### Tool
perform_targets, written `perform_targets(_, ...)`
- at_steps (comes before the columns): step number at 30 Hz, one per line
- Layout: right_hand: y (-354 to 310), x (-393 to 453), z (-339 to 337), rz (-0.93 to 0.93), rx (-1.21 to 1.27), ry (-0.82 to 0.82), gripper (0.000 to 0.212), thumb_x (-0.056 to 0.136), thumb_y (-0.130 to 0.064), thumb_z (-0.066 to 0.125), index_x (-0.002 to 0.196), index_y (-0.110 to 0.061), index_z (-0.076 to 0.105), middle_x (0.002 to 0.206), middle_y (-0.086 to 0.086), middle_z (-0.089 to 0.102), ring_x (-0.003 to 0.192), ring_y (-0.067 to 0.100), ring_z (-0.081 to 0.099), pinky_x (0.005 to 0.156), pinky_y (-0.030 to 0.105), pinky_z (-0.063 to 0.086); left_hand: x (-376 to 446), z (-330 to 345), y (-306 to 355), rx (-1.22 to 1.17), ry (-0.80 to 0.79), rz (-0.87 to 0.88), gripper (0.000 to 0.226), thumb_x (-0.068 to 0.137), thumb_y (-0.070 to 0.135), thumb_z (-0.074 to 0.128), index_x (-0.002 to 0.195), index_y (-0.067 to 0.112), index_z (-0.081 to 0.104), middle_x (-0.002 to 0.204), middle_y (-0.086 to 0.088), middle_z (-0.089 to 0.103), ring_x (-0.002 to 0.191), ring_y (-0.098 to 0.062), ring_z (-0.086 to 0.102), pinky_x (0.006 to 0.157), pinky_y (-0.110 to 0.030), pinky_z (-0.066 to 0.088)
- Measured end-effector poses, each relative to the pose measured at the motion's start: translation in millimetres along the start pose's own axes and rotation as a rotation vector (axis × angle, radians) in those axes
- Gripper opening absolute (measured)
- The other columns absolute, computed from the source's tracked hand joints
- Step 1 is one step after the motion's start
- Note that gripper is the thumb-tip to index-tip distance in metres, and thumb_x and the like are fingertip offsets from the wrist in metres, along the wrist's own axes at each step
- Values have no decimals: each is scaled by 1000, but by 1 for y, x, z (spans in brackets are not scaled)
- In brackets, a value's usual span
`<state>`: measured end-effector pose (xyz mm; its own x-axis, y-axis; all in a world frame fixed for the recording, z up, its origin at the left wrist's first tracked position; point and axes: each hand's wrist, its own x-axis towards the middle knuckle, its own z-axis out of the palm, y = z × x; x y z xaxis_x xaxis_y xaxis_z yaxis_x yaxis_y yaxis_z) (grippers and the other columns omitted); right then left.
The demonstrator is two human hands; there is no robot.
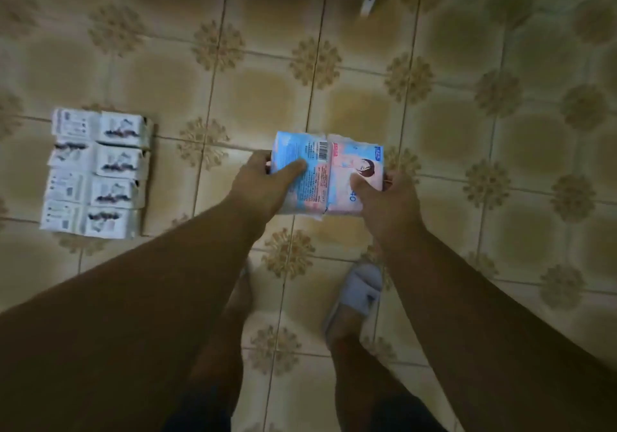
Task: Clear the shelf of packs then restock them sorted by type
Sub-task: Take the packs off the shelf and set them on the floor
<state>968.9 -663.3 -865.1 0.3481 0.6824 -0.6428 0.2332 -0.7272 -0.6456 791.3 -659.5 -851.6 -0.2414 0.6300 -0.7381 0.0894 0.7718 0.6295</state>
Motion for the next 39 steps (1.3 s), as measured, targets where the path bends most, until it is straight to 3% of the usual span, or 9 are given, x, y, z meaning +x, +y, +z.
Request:
perform_targets(4, 114, 57, 49, 65, -79, 7, 47, 77, -39, 76, 111, -11, 61, 100, 5, 70, 84, 20, 71, 70, 40, 60, 80, 33, -107, 126, -5, -65, 40, 89, 43, 67, 121, 18, 66, 108, 1, 71, 90, -16, 69, 77, -30, 57)
perform_targets(9, 194, 121, 92, 154, -95, 6, 41, 81, -32, 77, 112, -10, 61, 101, 6, 71, 80, 21, 72, 69, 44, 62, 150, 64, -184, 226, -51, -71, 41, 92, 44, 62, 125, 20, 64, 112, 1, 70, 91, -14, 68, 72, -26, 54)
perform_targets(14, 216, 184, 112, 149, -113, -3, 35, 88, -25, 71, 118, -10, 61, 105, 4, 70, 84, 17, 71, 70, 33, 61, 210, 91, -204, 278, -39, -41, 53, 91, 44, 64, 136, 20, 49, 125, -1, 64, 103, -19, 65, 82, -33, 55)
perform_targets(19, 196, 198, 104, 149, -144, -142, 37, 91, -15, 67, 126, -9, 55, 117, -2, 63, 96, 16, 64, 86, 35, 55, 220, 93, -192, 333, -57, -53, 67, 94, 29, 64, 149, 17, 30, 143, -4, 51, 123, -24, 56, 87, -35, 50)
perform_targets(21, 168, 168, 91, 125, -205, -187, 50, 94, -16, 64, 139, -8, 44, 114, -7, 50, 99, 10, 52, 85, 26, 46, 193, 84, -172, 371, -56, -44, 71, 94, 25, 63, 153, 18, 24, 149, -6, 45, 130, -26, 50, 91, -35, 48)
perform_targets(23, 128, 125, 75, 33, -284, -200, 57, 93, -19, 65, 144, -10, 39, 126, -4, 53, 107, 10, 52, 89, 24, 43, 150, 71, -141, 470, -65, 38, 66, 94, 25, 63, 151, 19, 28, 148, -5, 45, 130, -24, 50, 95, -32, 46)
perform_targets(27, 20, 14, 39, -206, -375, -234, 67, 89, -20, 67, 148, -16, 35, 144, 7, 47, 129, 22, 48, 107, 34, 39, 31, 28, -42, 547, -41, 263, 53, 93, 22, 60, 143, 23, 41, 138, 0, 52, 122, -17, 54, 100, -30, 44)
perform_targets(32, -165, -128, -31, -515, -364, -215, 58, 90, -21, 65, 143, -19, 41, 141, 3, 49, 122, 20, 52, 100, 35, 44, -131, -60, 123, 534, 107, 496, 46, 92, 15, 59, 135, 23, 49, 128, 4, 56, 105, -11, 57, 81, -16, 34)
perform_targets(39, -406, -276, -71, -939, -194, -170, 50, 89, -20, 65, 136, -20, 48, 127, 0, 54, 107, 11, 55, 93, 36, 50, -278, -196, 322, 362, 427, 800, 37, 92, 18, 57, 129, 24, 55, 121, 7, 59, 95, -8, 58, 88, -32, 49)
